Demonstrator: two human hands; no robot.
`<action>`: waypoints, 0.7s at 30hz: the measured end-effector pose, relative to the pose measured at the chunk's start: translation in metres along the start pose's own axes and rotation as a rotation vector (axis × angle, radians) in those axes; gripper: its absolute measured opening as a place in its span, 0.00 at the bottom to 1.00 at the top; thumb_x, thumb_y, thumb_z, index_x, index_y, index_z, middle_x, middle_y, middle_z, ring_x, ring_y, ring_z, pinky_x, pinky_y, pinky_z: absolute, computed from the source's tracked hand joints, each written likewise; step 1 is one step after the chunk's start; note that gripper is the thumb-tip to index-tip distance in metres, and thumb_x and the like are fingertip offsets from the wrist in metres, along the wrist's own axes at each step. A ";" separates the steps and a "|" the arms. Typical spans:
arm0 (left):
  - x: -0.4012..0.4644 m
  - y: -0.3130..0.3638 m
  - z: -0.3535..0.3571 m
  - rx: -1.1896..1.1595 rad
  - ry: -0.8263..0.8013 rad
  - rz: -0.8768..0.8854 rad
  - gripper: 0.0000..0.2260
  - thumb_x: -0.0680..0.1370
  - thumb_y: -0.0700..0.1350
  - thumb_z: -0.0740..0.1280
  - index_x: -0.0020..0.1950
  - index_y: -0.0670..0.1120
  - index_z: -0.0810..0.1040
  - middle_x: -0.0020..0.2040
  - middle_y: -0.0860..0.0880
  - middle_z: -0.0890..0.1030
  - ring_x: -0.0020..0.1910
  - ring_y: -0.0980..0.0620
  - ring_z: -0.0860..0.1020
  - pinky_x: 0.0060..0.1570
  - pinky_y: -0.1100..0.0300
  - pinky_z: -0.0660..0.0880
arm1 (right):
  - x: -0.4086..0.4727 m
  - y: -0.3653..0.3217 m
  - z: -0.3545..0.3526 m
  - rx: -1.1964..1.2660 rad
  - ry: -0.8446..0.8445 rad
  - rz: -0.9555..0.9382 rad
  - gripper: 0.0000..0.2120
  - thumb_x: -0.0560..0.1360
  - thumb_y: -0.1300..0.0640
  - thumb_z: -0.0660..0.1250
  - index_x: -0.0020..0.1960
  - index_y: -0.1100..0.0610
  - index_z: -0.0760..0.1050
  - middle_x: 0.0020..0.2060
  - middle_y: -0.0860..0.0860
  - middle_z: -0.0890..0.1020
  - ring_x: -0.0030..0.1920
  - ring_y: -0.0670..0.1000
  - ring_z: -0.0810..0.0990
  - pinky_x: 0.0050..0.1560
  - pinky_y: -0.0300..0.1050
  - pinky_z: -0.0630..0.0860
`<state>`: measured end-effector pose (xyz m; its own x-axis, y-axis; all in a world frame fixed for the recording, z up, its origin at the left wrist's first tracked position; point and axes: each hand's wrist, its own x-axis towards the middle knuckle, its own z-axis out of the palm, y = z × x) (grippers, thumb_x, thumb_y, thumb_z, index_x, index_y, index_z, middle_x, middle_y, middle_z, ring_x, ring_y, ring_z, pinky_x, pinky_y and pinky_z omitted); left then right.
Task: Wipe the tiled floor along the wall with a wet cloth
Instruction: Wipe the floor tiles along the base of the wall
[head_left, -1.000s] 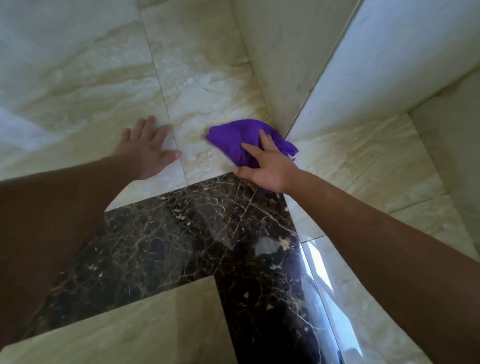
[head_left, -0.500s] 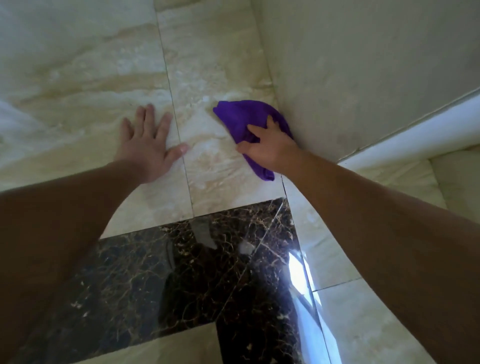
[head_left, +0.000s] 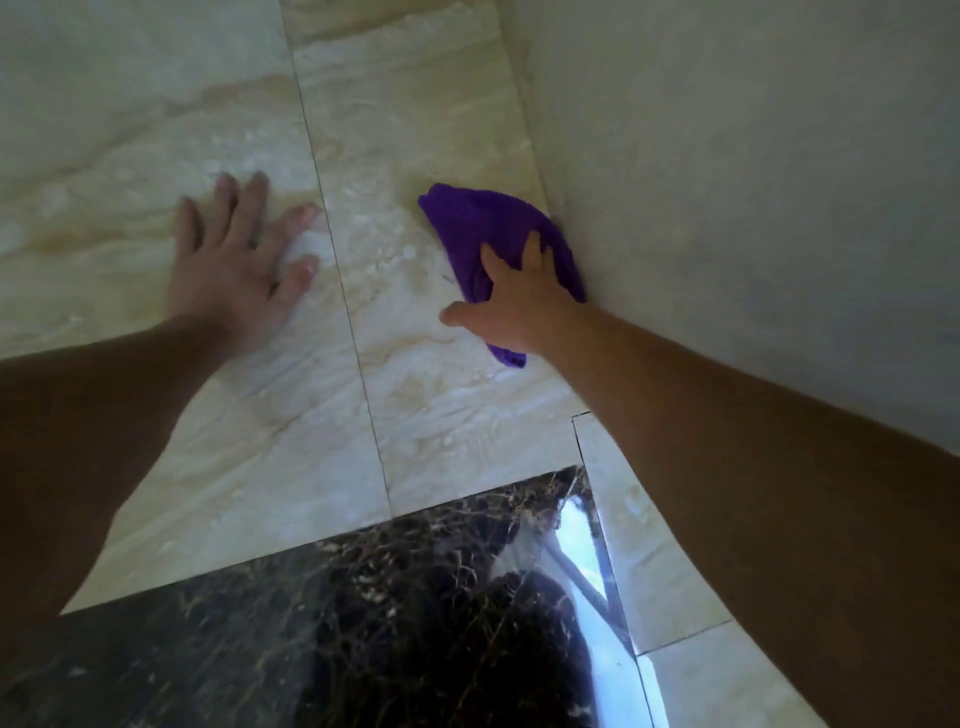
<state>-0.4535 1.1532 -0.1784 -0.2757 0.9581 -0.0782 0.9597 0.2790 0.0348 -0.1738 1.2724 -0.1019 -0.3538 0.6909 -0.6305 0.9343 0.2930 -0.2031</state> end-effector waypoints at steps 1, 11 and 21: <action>0.004 -0.001 0.000 0.005 0.014 0.008 0.27 0.81 0.67 0.45 0.81 0.63 0.51 0.84 0.47 0.48 0.82 0.45 0.42 0.74 0.49 0.28 | 0.001 -0.001 0.001 -0.033 0.009 0.011 0.52 0.70 0.28 0.64 0.81 0.46 0.39 0.79 0.60 0.33 0.80 0.64 0.35 0.76 0.66 0.49; 0.007 0.003 -0.008 -0.060 -0.065 -0.002 0.29 0.80 0.64 0.51 0.81 0.60 0.53 0.84 0.49 0.41 0.82 0.41 0.43 0.73 0.49 0.29 | -0.009 -0.013 -0.014 -0.117 -0.161 0.056 0.54 0.70 0.31 0.67 0.81 0.47 0.36 0.78 0.63 0.32 0.79 0.66 0.34 0.75 0.67 0.54; 0.006 -0.004 -0.005 -0.060 -0.083 0.027 0.29 0.78 0.61 0.55 0.80 0.60 0.56 0.84 0.46 0.44 0.81 0.33 0.47 0.76 0.41 0.33 | -0.011 -0.015 -0.015 -0.154 -0.151 0.014 0.56 0.68 0.30 0.67 0.81 0.50 0.38 0.78 0.67 0.36 0.79 0.69 0.38 0.73 0.67 0.59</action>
<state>-0.4596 1.1580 -0.1741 -0.2421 0.9572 -0.1583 0.9609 0.2592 0.0976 -0.1850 1.2700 -0.0805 -0.3195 0.5919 -0.7400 0.9169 0.3901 -0.0839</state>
